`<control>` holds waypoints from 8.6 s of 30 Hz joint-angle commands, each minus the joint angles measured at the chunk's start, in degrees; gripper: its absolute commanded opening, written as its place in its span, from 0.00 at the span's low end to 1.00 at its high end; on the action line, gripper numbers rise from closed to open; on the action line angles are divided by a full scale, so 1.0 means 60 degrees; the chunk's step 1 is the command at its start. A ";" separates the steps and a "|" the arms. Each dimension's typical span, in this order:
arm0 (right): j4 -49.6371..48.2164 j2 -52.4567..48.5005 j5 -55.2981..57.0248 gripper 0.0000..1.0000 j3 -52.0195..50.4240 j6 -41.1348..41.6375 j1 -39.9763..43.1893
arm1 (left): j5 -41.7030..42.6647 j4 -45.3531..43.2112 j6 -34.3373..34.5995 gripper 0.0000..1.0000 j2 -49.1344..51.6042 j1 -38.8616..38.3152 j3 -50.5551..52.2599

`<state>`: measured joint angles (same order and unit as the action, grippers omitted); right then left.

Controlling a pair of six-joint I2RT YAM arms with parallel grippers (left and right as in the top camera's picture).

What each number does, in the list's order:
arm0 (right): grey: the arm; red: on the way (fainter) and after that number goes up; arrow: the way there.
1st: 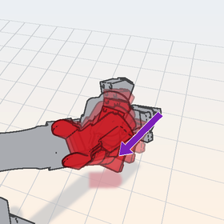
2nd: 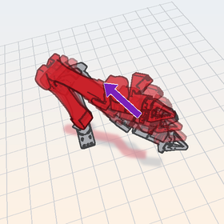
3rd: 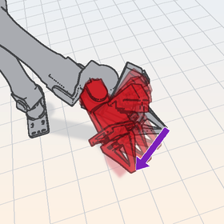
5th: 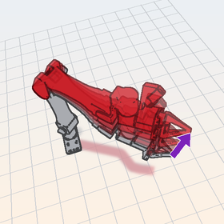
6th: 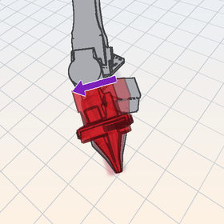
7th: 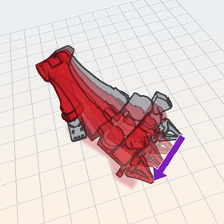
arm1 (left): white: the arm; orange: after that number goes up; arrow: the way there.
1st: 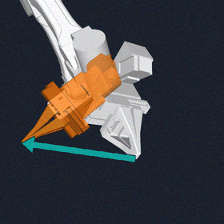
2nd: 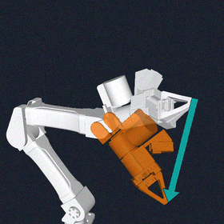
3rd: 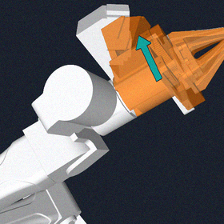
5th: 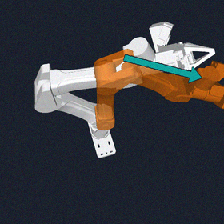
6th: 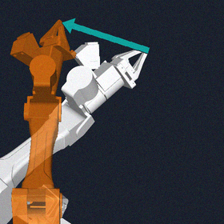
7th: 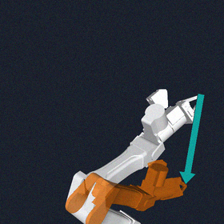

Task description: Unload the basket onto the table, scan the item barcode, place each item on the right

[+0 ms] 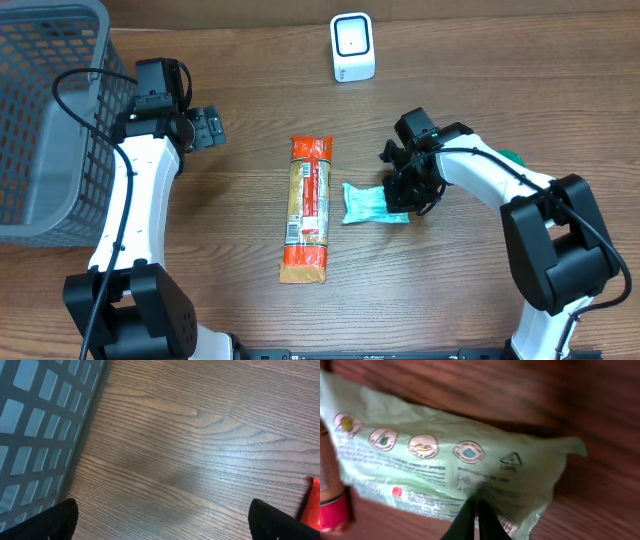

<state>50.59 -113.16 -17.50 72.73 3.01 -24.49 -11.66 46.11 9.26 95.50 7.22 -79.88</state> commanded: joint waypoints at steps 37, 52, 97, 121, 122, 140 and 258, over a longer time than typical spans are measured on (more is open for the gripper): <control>-0.1009 -0.0503 0.1719 0.32 0.1683 0.2000 -0.1723 | -0.0058 -0.0004 0.0025 1.00 0.0011 -0.0018 -0.0149; 0.2240 -0.0477 0.2317 0.32 0.1858 0.2000 -0.1796 | -0.0058 0.0000 0.0025 1.00 0.0011 -0.0022 -0.0153; 0.0616 0.0430 0.2794 0.71 -0.0058 0.3126 -0.0401 | -0.0058 -0.0004 0.0025 1.00 0.0011 -0.0018 -0.0149; 0.1319 0.0696 0.0827 0.80 0.0718 0.6087 0.0525 | -0.0058 -0.0004 0.0025 1.00 0.0011 -0.0018 -0.0149; 0.1202 0.0696 0.0765 0.76 0.0612 0.6127 0.0525 | -0.0058 -0.0004 0.0025 1.00 0.0011 -0.0022 -0.0149; -0.0849 0.0685 0.0823 0.45 -0.0754 0.7278 0.0576 | -0.0058 -0.0004 0.0025 1.00 0.0011 -0.0018 -0.0153; 0.4098 -0.0809 0.5727 0.04 1.1621 -0.0612 0.0441 | -0.0058 -0.0004 0.0029 1.00 0.0011 -0.0018 -0.0149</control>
<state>76.95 -114.41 3.38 141.32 4.16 -18.96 -11.66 46.09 9.26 95.50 7.22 -79.88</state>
